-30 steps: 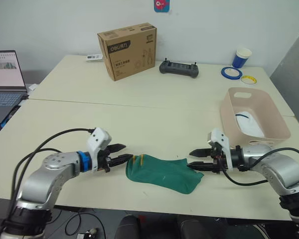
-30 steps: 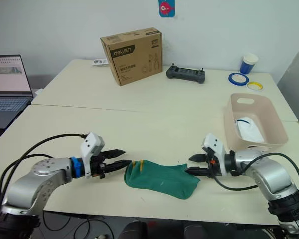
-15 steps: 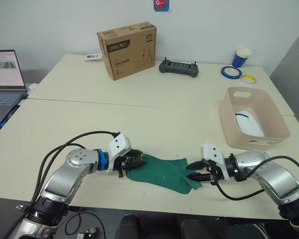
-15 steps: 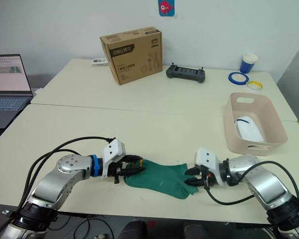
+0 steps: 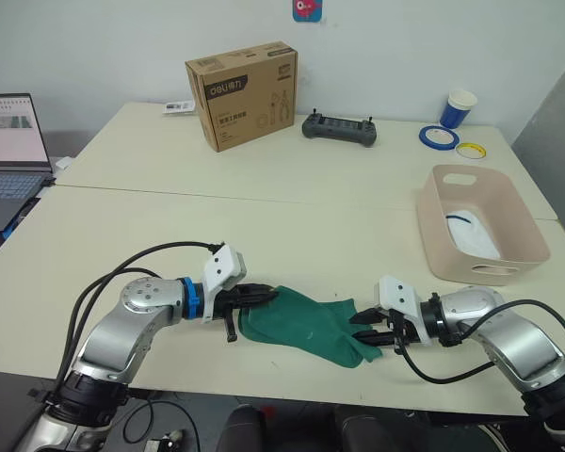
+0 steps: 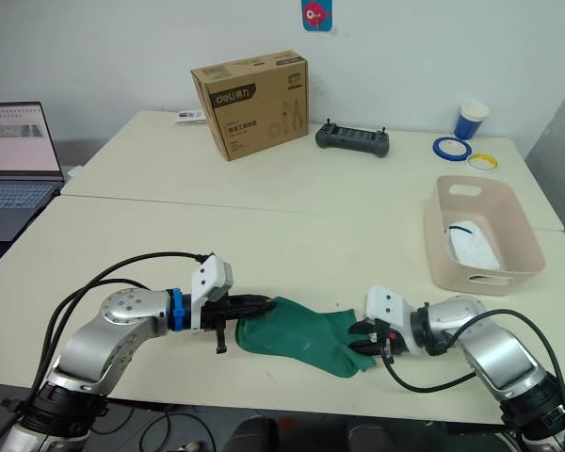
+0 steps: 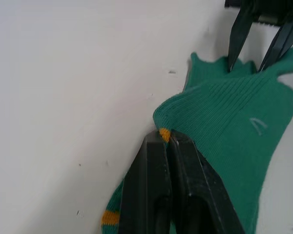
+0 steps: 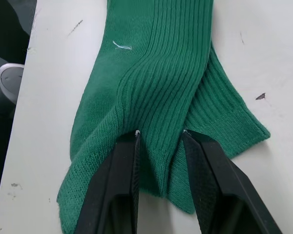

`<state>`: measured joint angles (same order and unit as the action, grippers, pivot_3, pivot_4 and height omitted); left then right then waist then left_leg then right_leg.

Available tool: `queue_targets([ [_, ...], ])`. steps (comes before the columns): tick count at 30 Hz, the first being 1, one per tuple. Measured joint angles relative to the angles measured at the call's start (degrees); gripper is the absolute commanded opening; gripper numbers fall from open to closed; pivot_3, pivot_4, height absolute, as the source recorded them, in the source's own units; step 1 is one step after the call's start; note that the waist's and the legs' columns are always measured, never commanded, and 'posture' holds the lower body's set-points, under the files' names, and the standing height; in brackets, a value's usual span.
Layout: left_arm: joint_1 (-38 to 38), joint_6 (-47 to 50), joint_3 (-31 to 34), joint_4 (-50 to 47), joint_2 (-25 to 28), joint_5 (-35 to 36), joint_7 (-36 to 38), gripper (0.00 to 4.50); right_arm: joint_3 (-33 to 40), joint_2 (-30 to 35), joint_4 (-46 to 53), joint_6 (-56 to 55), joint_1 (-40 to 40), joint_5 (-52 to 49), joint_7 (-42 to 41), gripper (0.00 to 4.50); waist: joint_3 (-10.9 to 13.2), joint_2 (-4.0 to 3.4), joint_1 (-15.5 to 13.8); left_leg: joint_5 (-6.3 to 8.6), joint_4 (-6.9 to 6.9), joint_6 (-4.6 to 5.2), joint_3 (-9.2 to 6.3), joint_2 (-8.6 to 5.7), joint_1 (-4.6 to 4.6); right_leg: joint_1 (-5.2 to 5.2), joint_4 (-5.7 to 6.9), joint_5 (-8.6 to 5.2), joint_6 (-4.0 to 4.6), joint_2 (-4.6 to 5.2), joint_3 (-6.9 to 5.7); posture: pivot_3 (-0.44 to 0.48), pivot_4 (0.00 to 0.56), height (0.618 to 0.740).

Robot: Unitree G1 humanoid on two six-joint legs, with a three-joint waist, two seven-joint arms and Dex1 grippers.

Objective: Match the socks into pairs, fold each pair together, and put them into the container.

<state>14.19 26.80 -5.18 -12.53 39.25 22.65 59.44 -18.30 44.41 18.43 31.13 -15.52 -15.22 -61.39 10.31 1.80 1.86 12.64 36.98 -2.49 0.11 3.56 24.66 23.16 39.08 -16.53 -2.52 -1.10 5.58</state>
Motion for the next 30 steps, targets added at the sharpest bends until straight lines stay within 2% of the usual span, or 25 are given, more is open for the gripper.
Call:
queue_targets([
  [7, -1.5, 0.5, 0.4, -0.8, 0.4, 0.3, 0.0, 0.04, -1.0, 0.0, -0.7, -0.9, 0.0, 1.3, -0.2, 1.48, 0.0, 0.00, 0.0, 0.00, 0.02, 0.00, 0.00, 0.00, -0.01, 0.00, 0.01, 0.01, 0.00, 0.00, -0.01, 0.000, 0.150, 0.740],
  [10, -1.5, 0.5, 0.4, -0.8, 0.4, 0.3, -0.1, 0.00, -1.0, 0.0, -0.8, -1.1, 0.0, 1.3, -0.4, 0.94, 0.0, 0.00, 0.0, 0.00, 0.02, 0.00, 0.01, 0.00, -0.01, -0.01, 0.01, 0.01, 0.00, 0.00, 0.00, 0.000, 0.150, 0.740],
  [12, -1.5, 0.5, 0.4, -0.9, 0.4, 0.3, -0.1, 0.00, -1.0, 0.0, -0.9, -1.3, 0.0, 1.2, -0.8, 0.20, 0.0, 0.00, 0.0, 0.00, 0.02, 0.00, 0.00, 0.00, -0.01, -0.01, 0.01, 0.01, 0.01, 0.00, 0.00, 0.000, 0.150, 0.740],
  [13, -1.5, 0.5, 0.4, -0.9, 0.4, 0.3, -0.1, 0.00, -1.0, 0.1, -0.9, -1.4, 0.0, 1.2, -0.9, 0.01, 0.0, 0.00, 0.0, 0.00, 0.02, 0.00, 0.00, 0.00, -0.01, -0.01, 0.01, 0.02, 0.01, 0.00, 0.00, 0.000, 0.150, 0.740],
  [18, -1.8, 0.6, 0.8, -1.1, 0.5, 0.8, 0.0, 0.00, -0.7, 0.8, -1.0, -1.4, -0.3, 0.4, -2.1, 0.01, 0.0, 0.00, 0.0, 0.00, 0.02, 0.00, 0.01, 0.00, -0.01, -0.01, 0.02, 0.02, 0.02, 0.00, 0.01, 0.000, 0.150, 0.740],
  [22, -4.1, 3.1, 2.8, -4.1, 1.9, 3.2, -0.3, 0.00, 2.2, 2.8, -0.4, -0.2, -1.1, -1.7, -3.6, 0.01, 0.0, 0.00, 0.0, 0.00, 0.02, 0.00, 0.00, 0.02, -0.01, -0.01, 0.02, 0.02, 0.02, 0.00, -0.01, 0.000, 0.150, 0.740],
  [30, -17.9, 16.4, 13.9, -21.2, 5.4, 16.8, -5.0, 0.00, 9.3, 9.6, 9.3, 9.6, -0.6, -12.8, -7.5, 0.01, 0.0, -0.02, 0.0, 0.00, 0.01, 0.00, -0.02, 0.03, -0.01, -0.03, 0.03, 0.01, 0.01, 0.06, -0.03, 0.000, 0.150, 0.740],
])
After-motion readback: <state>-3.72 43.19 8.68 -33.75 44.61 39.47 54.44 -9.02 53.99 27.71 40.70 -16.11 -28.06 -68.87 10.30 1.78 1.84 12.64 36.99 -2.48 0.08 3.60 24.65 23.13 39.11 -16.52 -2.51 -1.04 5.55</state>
